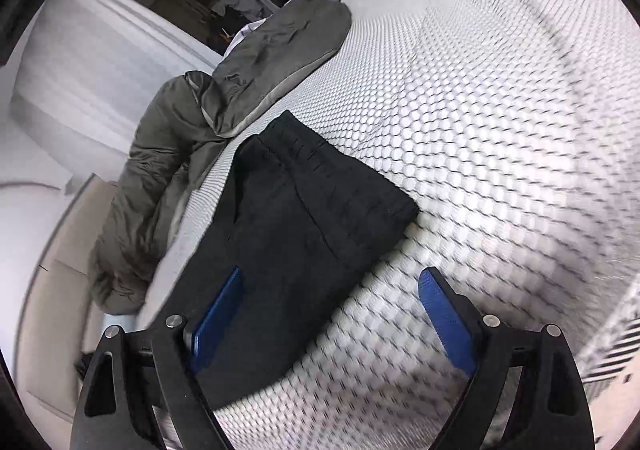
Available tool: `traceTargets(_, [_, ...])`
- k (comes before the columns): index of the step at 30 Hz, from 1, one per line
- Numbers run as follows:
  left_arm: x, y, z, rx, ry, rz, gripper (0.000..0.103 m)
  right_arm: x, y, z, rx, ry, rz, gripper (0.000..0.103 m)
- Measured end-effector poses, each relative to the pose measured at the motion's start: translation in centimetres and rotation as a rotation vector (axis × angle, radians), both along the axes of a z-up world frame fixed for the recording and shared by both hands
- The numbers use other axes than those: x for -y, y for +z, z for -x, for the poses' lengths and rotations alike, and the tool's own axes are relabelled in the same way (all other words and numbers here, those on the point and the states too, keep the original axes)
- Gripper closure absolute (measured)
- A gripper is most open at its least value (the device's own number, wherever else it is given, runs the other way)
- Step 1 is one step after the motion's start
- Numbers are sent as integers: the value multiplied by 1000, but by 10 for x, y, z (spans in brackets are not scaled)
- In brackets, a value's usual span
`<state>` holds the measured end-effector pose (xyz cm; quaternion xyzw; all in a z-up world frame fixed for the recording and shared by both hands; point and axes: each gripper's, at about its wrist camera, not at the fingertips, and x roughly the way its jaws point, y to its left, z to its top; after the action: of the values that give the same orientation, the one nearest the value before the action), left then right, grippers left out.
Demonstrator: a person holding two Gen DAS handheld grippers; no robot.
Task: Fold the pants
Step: 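Grasp the waistband with the right tool and fold it toward the left tool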
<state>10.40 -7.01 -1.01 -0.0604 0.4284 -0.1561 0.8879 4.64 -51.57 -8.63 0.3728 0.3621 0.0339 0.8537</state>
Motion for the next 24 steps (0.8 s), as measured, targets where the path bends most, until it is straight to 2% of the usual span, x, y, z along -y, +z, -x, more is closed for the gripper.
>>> traceTargets(3, [5,-1,0,2,1,-4,1,0,0,-21,33,4,-28,14])
traceTargets(5, [3,-3,-2,-5,12,-11,1,-7,0,-39,33,-47,-1,38])
traceTargets(6, [-1,-4,-2,-7,22,-14,1,-10,-2,-44,31,-64,20,42])
traceTargets(8, [-13,-5,-2,-11,60,-21,1,-19,2,-51,61,-49,41,58])
traceTargets(11, [-40,-1,0,-4,112,-1,1,-32,20,-46,126,-32,56,71])
traceTargets(13, [-62,3,3,6,157,17,1,-50,46,-40,207,7,88,95])
traceTargets(16, [-99,6,9,7,236,67,1,-84,80,-30,283,64,211,95])
traceTargets(19, [-135,6,18,9,309,95,1,-138,109,-41,359,192,259,95])
traceTargets(23, [-172,5,25,11,372,105,1,-233,131,-61,410,419,317,95])
traceTargets(24, [-183,5,28,13,390,114,1,-266,133,-65,433,514,317,95])
